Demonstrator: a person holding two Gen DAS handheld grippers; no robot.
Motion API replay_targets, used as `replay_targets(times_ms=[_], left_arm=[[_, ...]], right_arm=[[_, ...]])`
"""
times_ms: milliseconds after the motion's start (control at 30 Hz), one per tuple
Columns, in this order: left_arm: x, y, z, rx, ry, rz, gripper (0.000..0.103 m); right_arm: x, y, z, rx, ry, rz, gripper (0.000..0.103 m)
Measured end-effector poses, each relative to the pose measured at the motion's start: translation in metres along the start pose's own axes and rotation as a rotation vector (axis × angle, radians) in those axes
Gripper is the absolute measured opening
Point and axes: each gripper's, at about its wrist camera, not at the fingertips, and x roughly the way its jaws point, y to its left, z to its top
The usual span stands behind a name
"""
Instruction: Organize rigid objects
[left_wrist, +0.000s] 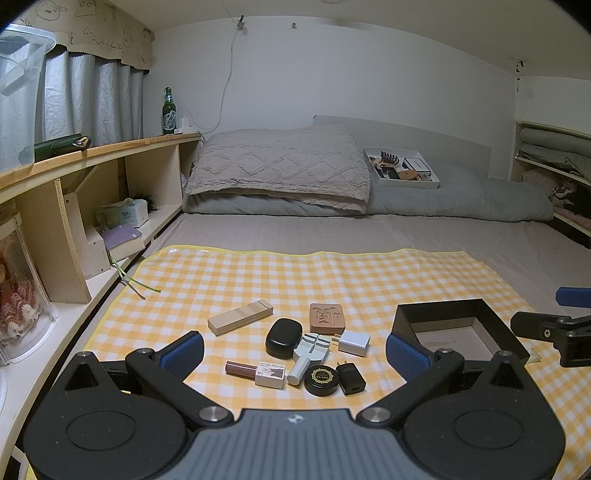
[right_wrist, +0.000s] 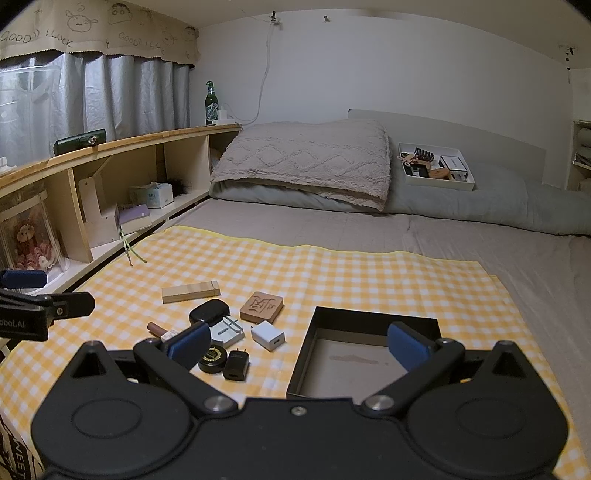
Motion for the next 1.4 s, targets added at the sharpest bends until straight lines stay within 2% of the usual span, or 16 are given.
replay_targets(times_ms=[667,933,1067,1200,1400], left_arm=[[0.003,-0.003,0.002,-0.01,-0.005,0.014,0.103],[0.001,0.005,0.017,-0.061,-0.041,0.041,0.103],[0.004,0.008,0.028,-0.046,-0.078,0.065,0.103],[0.011,0.007,0.04,-0.004,-0.1,0.103,0.103],[0.038,0.012,0.059,0.011,-0.064,0.131,0.103]], right_arm=[[-0.003,-0.002,-0.001,-0.008,-0.011,-0.003,0.103],[-0.012,-0.004,0.011,-0.021,-0.061,-0.061,0.103],[-0.014,-0.012,0.021,-0.028,-0.077,-0.116,0.103],[-0.013,-0.031,0.032,-0.015,-0.091,-0.128,0.103],[-0.002,-0.068,0.044,0.003,-0.105,-0.169,0.103]])
